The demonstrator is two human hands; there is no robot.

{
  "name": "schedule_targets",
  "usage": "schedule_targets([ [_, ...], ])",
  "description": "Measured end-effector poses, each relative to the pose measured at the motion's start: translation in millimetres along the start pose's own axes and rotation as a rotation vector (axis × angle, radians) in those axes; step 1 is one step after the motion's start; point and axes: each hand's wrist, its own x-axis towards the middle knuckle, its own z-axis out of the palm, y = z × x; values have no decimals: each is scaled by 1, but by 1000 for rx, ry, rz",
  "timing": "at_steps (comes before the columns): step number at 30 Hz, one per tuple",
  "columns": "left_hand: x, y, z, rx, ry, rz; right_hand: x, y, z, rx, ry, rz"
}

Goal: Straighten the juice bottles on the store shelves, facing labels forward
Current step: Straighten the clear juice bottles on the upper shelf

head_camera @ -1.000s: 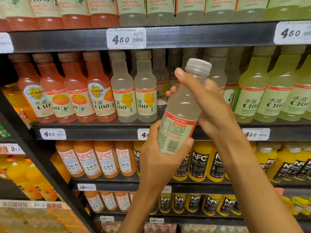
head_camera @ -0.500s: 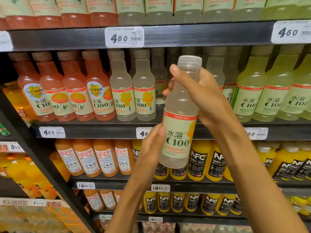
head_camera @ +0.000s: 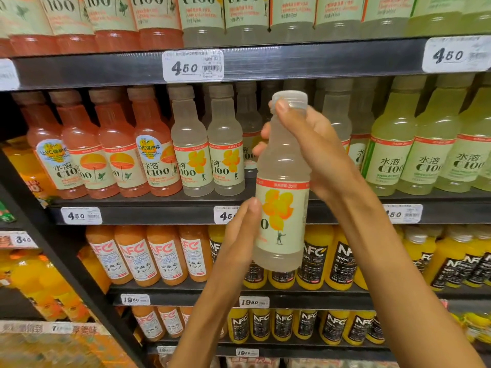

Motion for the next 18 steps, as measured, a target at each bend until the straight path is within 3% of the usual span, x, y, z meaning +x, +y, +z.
schedule_targets([
  [4,7,-5,1,198,20,112,-8,-5,6,-129,-75,-167],
  [9,12,-10,-9,341,41,225,-25,-13,4,-288,-389,-339],
  [12,12,-12,-13,365,50,268,-29,-16,3,-280,-488,-354],
  [15,10,-11,-15,328,14,251,-28,-15,4,-264,-457,-351],
  [18,6,-8,-13,198,-48,181,-21,-7,4,-223,-258,-310],
])
